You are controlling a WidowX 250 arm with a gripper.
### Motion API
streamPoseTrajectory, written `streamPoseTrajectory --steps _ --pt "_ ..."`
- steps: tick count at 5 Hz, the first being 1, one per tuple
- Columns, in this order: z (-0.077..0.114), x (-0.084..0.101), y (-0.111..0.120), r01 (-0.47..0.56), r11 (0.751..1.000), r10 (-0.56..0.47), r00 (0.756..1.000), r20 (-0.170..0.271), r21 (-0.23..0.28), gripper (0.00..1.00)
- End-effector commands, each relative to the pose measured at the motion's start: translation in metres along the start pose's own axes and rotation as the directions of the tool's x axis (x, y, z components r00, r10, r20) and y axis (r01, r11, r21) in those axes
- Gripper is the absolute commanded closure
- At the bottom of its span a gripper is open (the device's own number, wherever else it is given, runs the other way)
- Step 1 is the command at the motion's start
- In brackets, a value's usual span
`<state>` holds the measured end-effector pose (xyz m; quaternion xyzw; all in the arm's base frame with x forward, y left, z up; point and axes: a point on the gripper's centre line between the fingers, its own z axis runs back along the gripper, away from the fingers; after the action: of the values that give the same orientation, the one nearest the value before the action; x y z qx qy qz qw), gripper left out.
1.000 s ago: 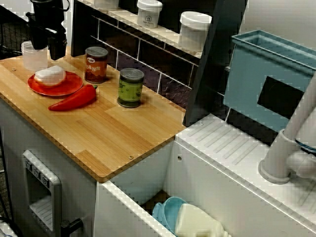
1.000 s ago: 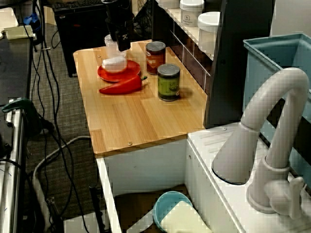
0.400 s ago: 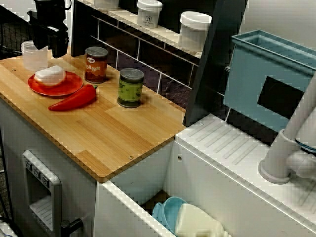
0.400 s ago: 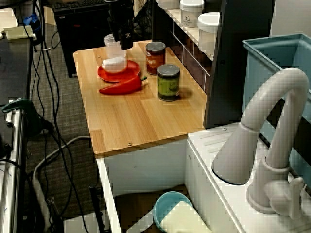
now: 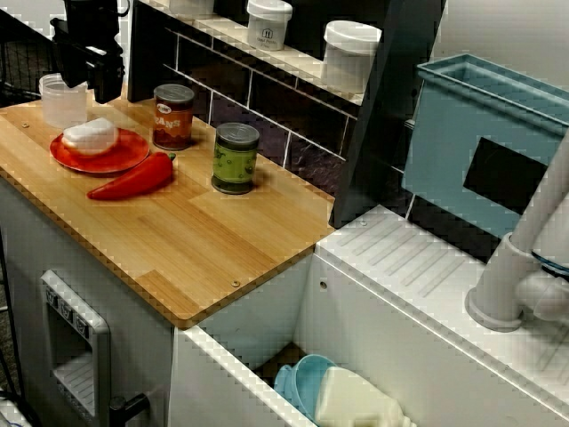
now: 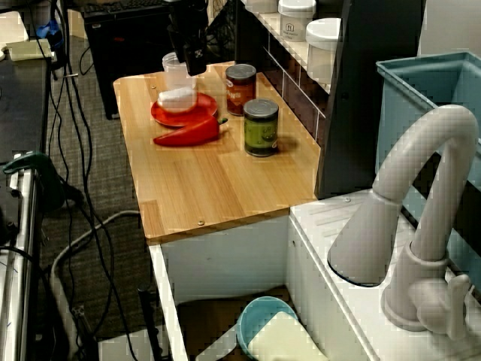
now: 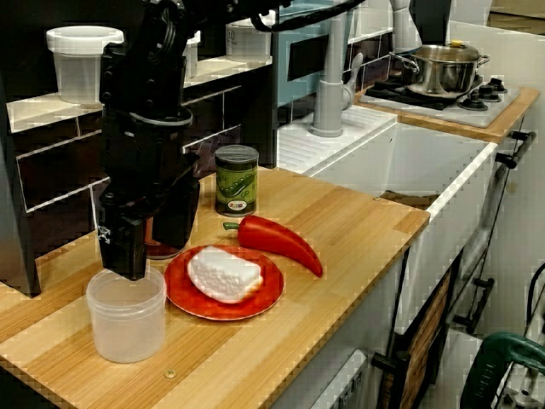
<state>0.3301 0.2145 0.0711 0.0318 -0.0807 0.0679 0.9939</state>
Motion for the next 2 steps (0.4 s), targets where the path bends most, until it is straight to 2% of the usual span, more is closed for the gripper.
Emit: streamPoseTrajectory --steps 1,2 --pt "0.014 0.0091 0.0073 0.005 1.0 -0.006 0.999 0.047 0.031 0.0" --pt "0.0157 0.0083 0.0088 0.005 1.0 -0.007 0.999 0.048 0.029 0.0"
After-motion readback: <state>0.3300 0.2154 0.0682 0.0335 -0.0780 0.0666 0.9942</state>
